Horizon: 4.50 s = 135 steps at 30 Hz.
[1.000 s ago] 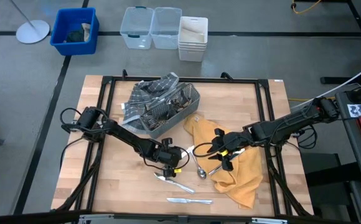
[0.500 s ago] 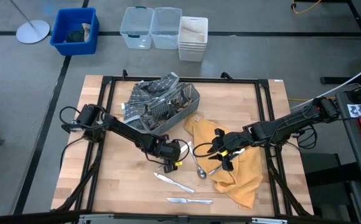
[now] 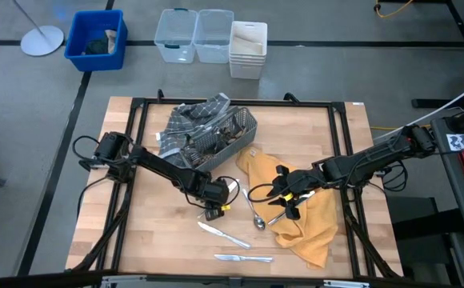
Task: Sort silverware
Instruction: Put the silver knife into the gray silverware basket
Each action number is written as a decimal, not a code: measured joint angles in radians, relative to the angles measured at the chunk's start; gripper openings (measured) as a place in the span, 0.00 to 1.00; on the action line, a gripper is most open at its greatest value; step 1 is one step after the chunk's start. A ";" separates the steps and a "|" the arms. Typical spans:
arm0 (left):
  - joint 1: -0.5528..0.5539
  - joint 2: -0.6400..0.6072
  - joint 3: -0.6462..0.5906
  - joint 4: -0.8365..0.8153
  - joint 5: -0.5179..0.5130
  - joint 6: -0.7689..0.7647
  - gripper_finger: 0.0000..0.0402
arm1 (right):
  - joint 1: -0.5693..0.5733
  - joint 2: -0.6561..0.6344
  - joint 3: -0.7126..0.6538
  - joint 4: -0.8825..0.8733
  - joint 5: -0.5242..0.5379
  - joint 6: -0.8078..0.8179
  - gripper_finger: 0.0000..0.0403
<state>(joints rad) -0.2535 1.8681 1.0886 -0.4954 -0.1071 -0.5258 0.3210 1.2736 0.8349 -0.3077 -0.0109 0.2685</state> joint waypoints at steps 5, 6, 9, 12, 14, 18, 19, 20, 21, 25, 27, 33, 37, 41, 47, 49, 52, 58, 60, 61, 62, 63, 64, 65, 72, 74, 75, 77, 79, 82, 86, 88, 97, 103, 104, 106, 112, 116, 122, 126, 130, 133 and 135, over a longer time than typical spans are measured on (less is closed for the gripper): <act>-0.002 -0.025 -0.001 -0.094 0.006 -0.017 0.33 | 0.000 0.000 0.000 -0.008 0.000 0.000 0.33; -0.002 -0.025 -0.001 -0.106 0.005 -0.025 0.33 | 0.000 0.000 0.000 -0.011 0.000 0.000 0.33; -0.002 -0.026 0.001 -0.127 0.003 -0.043 0.33 | 0.000 0.000 0.000 -0.010 0.000 0.000 0.33; -0.002 -0.027 0.001 -0.127 0.000 -0.049 0.33 | 0.000 0.000 0.000 -0.010 0.000 0.000 0.33; -0.001 -0.027 0.001 -0.126 -0.001 -0.067 0.33 | 0.000 0.000 0.000 -0.009 0.000 0.000 0.33; 0.000 -0.027 0.002 -0.125 -0.005 -0.103 0.33 | 0.000 0.000 0.000 -0.009 0.000 0.000 0.33; 0.000 -0.027 0.002 -0.125 -0.006 -0.118 0.33 | 0.000 0.000 0.000 -0.009 0.000 0.000 0.33; 0.001 -0.027 0.002 -0.125 -0.007 -0.128 0.33 | 0.000 0.000 0.000 -0.009 0.000 0.000 0.33; 0.001 -0.027 0.002 -0.125 -0.007 -0.142 0.33 | 0.000 0.000 0.000 -0.009 0.000 0.000 0.33; 0.005 -0.028 0.002 -0.124 -0.008 -0.200 0.33 | 0.000 0.000 0.000 -0.009 0.000 0.000 0.33; 0.011 -0.028 0.003 -0.124 -0.008 -0.241 0.33 | 0.000 0.000 0.000 -0.009 0.000 0.000 0.33; 0.034 -0.029 0.003 -0.124 -0.030 -0.364 0.33 | 0.000 0.000 0.000 -0.009 0.000 -0.001 0.33; 0.040 -0.029 0.003 -0.126 -0.054 -0.391 0.33 | 0.000 0.000 0.000 -0.009 0.000 -0.001 0.33; 0.027 -0.029 0.003 -0.126 -0.060 -0.385 0.33 | 0.000 0.000 0.000 -0.010 0.000 -0.001 0.33; -0.004 -0.007 0.008 -0.126 -0.077 -0.383 0.33 | 0.000 0.000 0.000 -0.010 0.000 -0.004 0.33; -0.014 0.005 0.008 -0.129 -0.084 -0.383 0.32 | 0.000 0.000 0.000 -0.011 0.000 -0.004 0.33; -0.018 0.014 0.008 -0.135 -0.084 -0.383 0.28 | 0.000 0.000 0.000 -0.010 0.000 -0.004 0.33; -0.018 0.016 0.008 -0.151 -0.080 -0.383 0.14 | 0.000 0.000 0.000 -0.010 0.000 -0.004 0.33; -0.018 0.016 0.007 -0.151 -0.078 -0.383 0.10 | 0.000 0.000 0.000 -0.010 0.000 -0.004 0.33; -0.018 0.016 0.007 -0.151 -0.076 -0.383 0.08 | 0.000 0.000 0.000 -0.010 0.000 -0.004 0.33; -0.018 0.015 0.007 -0.151 -0.075 -0.383 0.07 | 0.000 0.000 0.000 -0.010 0.000 -0.004 0.33; -0.018 0.014 0.007 -0.151 -0.074 -0.383 0.06 | 0.000 0.000 0.000 -0.010 0.000 -0.004 0.33; -0.018 0.014 0.007 -0.151 -0.072 -0.383 0.05 | 0.000 0.000 0.000 -0.010 0.000 -0.004 0.33; -0.018 0.012 0.006 -0.151 -0.071 -0.383 0.05 | 0.000 0.000 0.000 -0.010 0.000 -0.004 0.33; -0.018 -0.018 0.003 -0.147 -0.075 -0.383 0.09 | 0.000 0.000 0.000 -0.010 0.000 -0.004 0.33; -0.018 -0.025 0.002 -0.147 -0.070 -0.383 0.09 | 0.000 0.000 0.000 -0.010 0.000 -0.004 0.33; -0.019 -0.028 0.002 -0.146 -0.069 -0.383 0.09 | 0.000 0.000 0.000 -0.010 0.000 -0.004 0.33; -0.020 -0.034 0.000 -0.149 -0.063 -0.384 0.08 | 0.000 0.000 0.000 -0.010 0.000 -0.004 0.33; -0.021 -0.036 0.000 -0.149 -0.060 -0.384 0.08 | 0.000 0.000 0.000 -0.010 0.000 -0.004 0.33; -0.021 -0.037 0.000 -0.147 -0.065 -0.384 0.09 | 0.000 0.000 0.000 -0.010 0.000 -0.004 0.33; -0.020 -0.038 0.000 -0.145 -0.073 -0.384 0.09 | 0.000 0.000 0.000 -0.010 0.000 -0.004 0.33; -0.020 -0.038 0.002 -0.141 -0.076 -0.384 0.08 | 0.000 0.000 0.000 -0.010 0.000 -0.004 0.33; -0.020 -0.041 0.004 -0.091 -0.084 -0.383 0.08 | 0.000 0.000 0.000 -0.010 0.000 -0.004 0.33; -0.019 -0.082 0.004 -0.083 -0.087 -0.385 0.07 | 0.000 -0.001 0.000 -0.010 0.000 -0.004 0.33; -0.019 -0.093 0.004 -0.078 -0.089 -0.388 0.08 | 0.000 -0.002 0.000 -0.010 0.000 -0.004 0.33; -0.019 -0.111 0.004 -0.057 -0.091 -0.388 0.08 | -0.001 -0.002 0.000 -0.010 0.000 -0.004 0.33; -0.019 -0.171 0.005 0.016 -0.096 -0.381 0.07 | -0.001 -0.002 0.000 -0.009 0.000 -0.004 0.33; -0.019 -0.209 0.005 0.046 -0.109 -0.362 0.08 | -0.001 -0.002 0.001 -0.013 0.000 -0.012 0.33; -0.019 -0.280 0.005 0.042 -0.184 -0.340 0.09 | -0.001 -0.003 0.084 -0.136 0.014 -0.022 0.33; -0.017 -0.337 0.005 0.041 -0.262 -0.296 0.09 | -0.001 -0.003 0.134 -0.180 0.053 -0.080 0.33; -0.017 -0.398 0.005 0.041 -0.362 -0.230 0.09 | -0.001 -0.003 0.155 -0.199 0.110 -0.120 0.33; -0.017 -0.442 0.005 0.040 -0.454 -0.176 0.09 | -0.001 -0.003 0.161 -0.197 0.151 -0.142 0.33; -0.017 -0.468 0.005 0.039 -0.517 -0.137 0.09 | -0.001 -0.003 0.161 -0.199 0.164 -0.147 0.33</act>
<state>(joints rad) -0.2707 1.4005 1.0939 -0.4568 -0.6238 -0.6631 0.3202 1.2701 0.9955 -0.5064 0.1527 0.1219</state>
